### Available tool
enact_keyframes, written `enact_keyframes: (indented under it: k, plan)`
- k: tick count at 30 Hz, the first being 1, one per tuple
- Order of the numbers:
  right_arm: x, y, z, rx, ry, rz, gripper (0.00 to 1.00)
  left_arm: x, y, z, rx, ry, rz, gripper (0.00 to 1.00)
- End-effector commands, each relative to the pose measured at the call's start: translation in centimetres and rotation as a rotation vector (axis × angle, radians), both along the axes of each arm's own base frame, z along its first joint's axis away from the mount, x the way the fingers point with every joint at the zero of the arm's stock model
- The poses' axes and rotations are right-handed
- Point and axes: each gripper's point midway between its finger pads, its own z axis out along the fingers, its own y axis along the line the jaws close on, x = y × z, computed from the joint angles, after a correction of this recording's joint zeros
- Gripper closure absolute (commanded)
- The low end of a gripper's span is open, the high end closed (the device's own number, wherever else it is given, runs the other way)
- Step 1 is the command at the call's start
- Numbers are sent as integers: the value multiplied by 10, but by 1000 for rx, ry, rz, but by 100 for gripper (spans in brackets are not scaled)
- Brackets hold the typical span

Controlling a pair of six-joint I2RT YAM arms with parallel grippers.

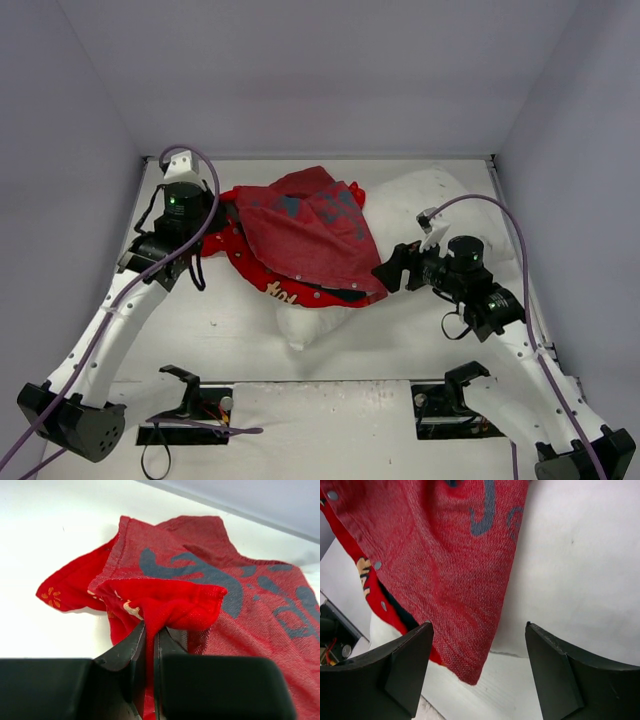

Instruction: Put the pillow into the pillowcase

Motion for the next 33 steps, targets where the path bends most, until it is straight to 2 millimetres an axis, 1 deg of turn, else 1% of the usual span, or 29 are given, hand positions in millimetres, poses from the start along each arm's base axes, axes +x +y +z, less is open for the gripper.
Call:
enact_keyframes:
  k: [1, 3, 9, 10, 12, 13, 16, 17, 19, 20, 22, 23, 24, 25, 26, 27, 28, 29, 30, 31, 32, 33]
  plan:
    - [-11, 11, 0, 45, 24, 55, 29, 11, 2, 48, -40, -127, 33, 100]
    - [-17, 13, -9, 45, 53, 65, 29, 13, 3, 54, -40, -139, 44, 100]
    - [-27, 23, -18, 45, 101, 107, 29, 19, 4, 66, -48, -158, 68, 100]
    - [-27, 25, -22, 39, 116, 112, 29, 20, 5, 72, -52, -171, 75, 100]
    - [-30, 29, -26, 32, 132, 130, 29, 22, 7, 76, -53, -179, 89, 100]
    - [-34, 34, -27, 30, 135, 148, 29, 23, 7, 82, -57, -191, 94, 100]
    - [-39, 41, -33, 11, 153, 174, 30, 28, 10, 87, -51, -197, 114, 100]
    - [-40, 42, -36, 3, 162, 177, 30, 30, 10, 94, -57, -211, 116, 100]
    - [-40, 45, -38, -9, 168, 177, 36, 32, 9, 98, -62, -216, 122, 100]
    - [-39, 46, -39, -21, 165, 171, 38, 33, 8, 104, -70, -227, 121, 100]
    - [-34, 45, -40, -43, 158, 152, 48, 34, 8, 110, -79, -238, 124, 100]
    - [-28, 44, -35, -51, 140, 130, 53, 35, 9, 112, -79, -242, 130, 100]
    - [-23, 44, -35, -70, 129, 128, 66, 34, 12, 118, -77, -256, 144, 100]
    - [-18, 43, -34, -82, 120, 117, 75, 34, 14, 122, -74, -264, 152, 100]
    - [-10, 44, -22, -87, 87, 105, 82, 33, 17, 126, -66, -274, 161, 100]
    - [-1, 42, -21, -123, 65, 90, 96, 31, 23, 136, -46, -295, 184, 100]
    - [8, 41, -14, -140, 37, 69, 100, 31, 27, 142, -36, -310, 194, 100]
    - [22, 41, 11, -139, -27, 41, 100, 31, 30, 147, -19, -319, 208, 100]
    - [41, 39, 15, -205, -76, 23, 100, 29, 38, 164, 0, -354, 234, 100]
    - [55, 42, 31, -224, -125, 15, 100, 29, 44, 173, 4, -372, 251, 100]
    - [76, 50, 89, -196, -246, -9, 100, 33, 47, 181, 10, -385, 264, 100]
    - [105, 59, 90, -239, -248, -25, 100, 35, 53, 191, 12, -407, 279, 100]
